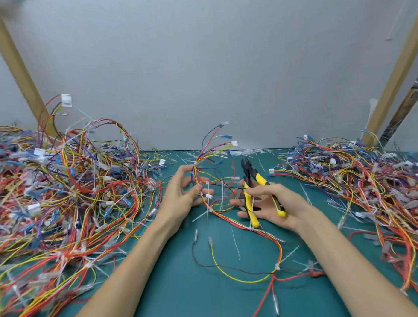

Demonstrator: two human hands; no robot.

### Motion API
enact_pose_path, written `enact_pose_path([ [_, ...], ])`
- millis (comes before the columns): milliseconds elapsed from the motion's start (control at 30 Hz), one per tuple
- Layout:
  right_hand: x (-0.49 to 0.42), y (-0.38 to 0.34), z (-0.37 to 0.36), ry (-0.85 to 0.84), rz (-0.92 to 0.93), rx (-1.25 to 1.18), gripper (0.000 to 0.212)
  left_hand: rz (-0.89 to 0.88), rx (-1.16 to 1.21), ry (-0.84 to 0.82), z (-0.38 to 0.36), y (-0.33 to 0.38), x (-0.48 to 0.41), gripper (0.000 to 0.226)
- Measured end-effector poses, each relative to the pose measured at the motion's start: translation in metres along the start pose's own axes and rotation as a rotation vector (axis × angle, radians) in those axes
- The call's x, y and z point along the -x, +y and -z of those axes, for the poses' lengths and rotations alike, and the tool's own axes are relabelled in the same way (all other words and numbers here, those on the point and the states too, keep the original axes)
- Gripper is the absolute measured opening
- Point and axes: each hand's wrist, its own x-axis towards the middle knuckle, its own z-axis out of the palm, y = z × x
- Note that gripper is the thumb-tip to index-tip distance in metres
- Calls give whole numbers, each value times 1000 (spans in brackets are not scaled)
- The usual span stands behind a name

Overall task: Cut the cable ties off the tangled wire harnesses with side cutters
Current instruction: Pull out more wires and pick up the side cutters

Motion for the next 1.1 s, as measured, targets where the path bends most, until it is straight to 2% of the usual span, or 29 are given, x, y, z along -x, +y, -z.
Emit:
enact_pose_path([
  [67, 1, 0, 4, -37, 3, -21, 38, -1, 20, -3, 1, 1, 1, 30],
  [133, 1, -1, 6, -16, 20, -6, 44, 2, 38, 0, 1, 1, 0, 32],
  [333, -3, -16, 12, 255, 143, 72, 58, 14, 72, 9, 1, -1, -1, 32],
  [500, -1, -8, 15, 229, 177, -137, 44, 7, 119, -3, 2, -3, -2, 32],
  [600, 1, -5, 18, 186, 201, -214, 44, -4, 152, -20, 4, -6, -4, 32],
  [833, 2, -9, 20, 180, 131, -116, 47, -4, 108, -57, 5, -8, -4, 32],
  [967, 6, -11, 20, 146, 139, -163, 47, 3, 95, -63, 6, -8, -4, 32],
  [1100, 21, -26, 22, 30, 145, -232, 34, 59, 178, -78, 9, -8, -7, 32],
])
